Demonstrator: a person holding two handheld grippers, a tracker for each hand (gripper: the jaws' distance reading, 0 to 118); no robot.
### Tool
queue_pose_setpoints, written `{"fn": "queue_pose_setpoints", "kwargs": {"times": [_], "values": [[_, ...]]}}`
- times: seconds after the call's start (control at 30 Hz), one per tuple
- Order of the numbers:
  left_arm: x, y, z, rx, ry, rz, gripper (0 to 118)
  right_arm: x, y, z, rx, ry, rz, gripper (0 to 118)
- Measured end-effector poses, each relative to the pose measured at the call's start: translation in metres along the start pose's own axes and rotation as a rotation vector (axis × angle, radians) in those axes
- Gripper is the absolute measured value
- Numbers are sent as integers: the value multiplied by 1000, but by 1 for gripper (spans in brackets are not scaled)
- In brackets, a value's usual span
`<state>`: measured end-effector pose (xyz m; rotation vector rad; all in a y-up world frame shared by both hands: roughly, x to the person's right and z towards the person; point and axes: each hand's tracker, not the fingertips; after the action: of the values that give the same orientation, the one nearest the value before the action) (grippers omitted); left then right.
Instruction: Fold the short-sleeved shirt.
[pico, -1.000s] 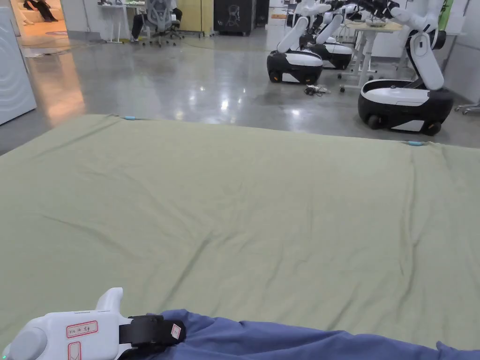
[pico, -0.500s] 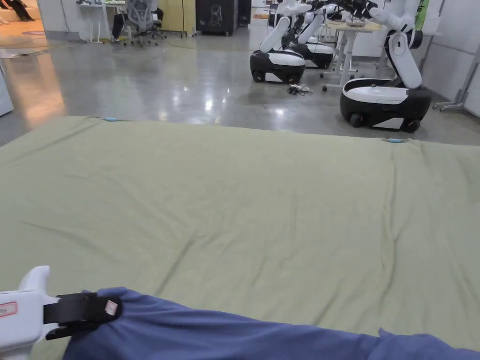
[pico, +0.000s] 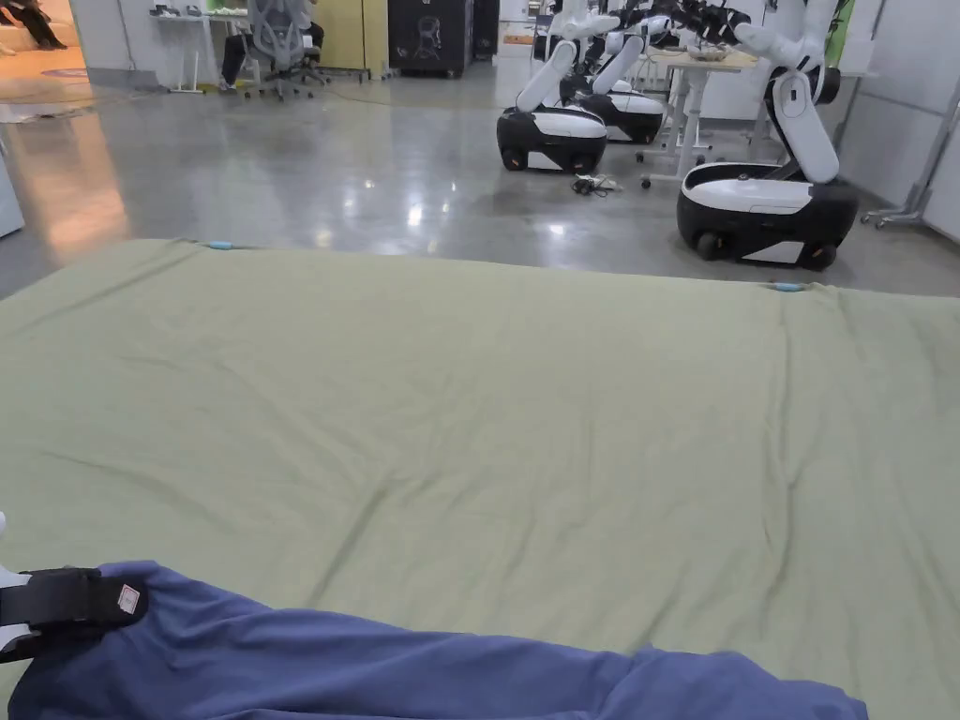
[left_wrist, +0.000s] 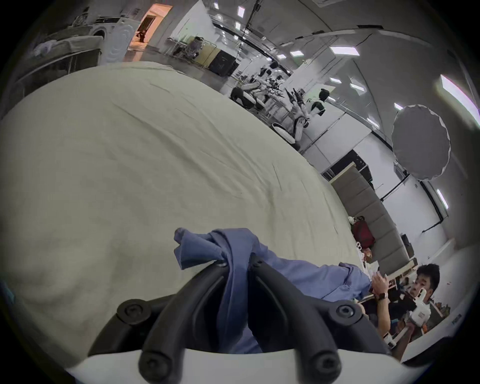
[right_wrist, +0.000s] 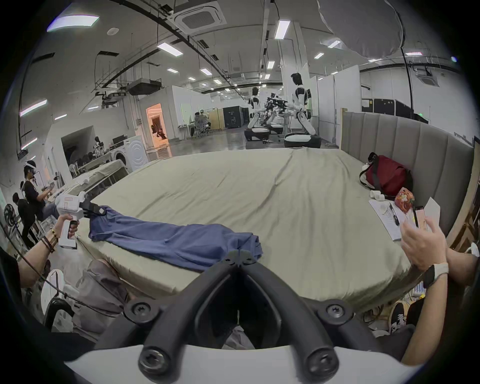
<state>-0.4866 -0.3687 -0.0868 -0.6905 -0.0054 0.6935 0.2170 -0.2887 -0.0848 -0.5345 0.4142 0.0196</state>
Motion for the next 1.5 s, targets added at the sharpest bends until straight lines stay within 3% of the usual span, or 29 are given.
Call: {"fn": "queue_pose_setpoints", "kwargs": {"times": [0.2,0.23,0.33,0.37,0.47,0.77,0.87,0.9,0.97,1.0,1.03,1.2,1.27,1.3,1.33,1.37,1.43,1.5], "values": [[82,-20,23,32,-92,7,8,-1,-1,-3,-5,1,4,2],[102,-29,21,-4,-151,97,8,-1,-1,-4,-7,2,5,2],[137,-39,2,-49,-139,119,8,-3,-2,-6,-8,8,13,2],[145,-41,-6,-41,-94,62,8,-3,-3,-6,-7,11,13,2],[165,-58,-47,-110,-120,102,8,-3,-6,-4,-3,22,11,2],[198,-119,-162,-189,88,-131,10,6,-13,2,-4,-1,-5,2],[195,-123,-164,-172,40,-97,14,9,-14,4,-5,-2,-10,2],[194,-120,-161,-171,-30,-74,25,9,-14,4,-5,-3,-13,2],[198,-116,-156,-205,-137,-36,76,10,-14,3,-7,-5,-12,2],[203,-112,-152,-230,-113,-45,96,10,-14,3,-8,-6,-10,2],[208,-109,-146,-227,-85,-63,108,9,-14,2,-8,-7,-8,2],[217,-99,-88,-90,-184,-116,108,7,-15,2,-7,3,-12,2],[211,-99,-64,-57,-224,-141,103,7,-16,1,-11,4,-10,2],[207,-99,-51,-20,-221,-162,90,8,-16,0,-12,3,-10,2],[204,-102,-42,7,-207,-183,50,7,-17,0,-12,4,-10,2],[198,-104,-34,20,-179,-210,0,7,-17,-1,-14,8,-13,2],[185,-105,-29,61,-169,-209,0,6,-18,-3,-13,14,-16,2],[170,-107,-38,-78,-169,-165,0,5,-18,-5,-16,19,-16,2]]}}
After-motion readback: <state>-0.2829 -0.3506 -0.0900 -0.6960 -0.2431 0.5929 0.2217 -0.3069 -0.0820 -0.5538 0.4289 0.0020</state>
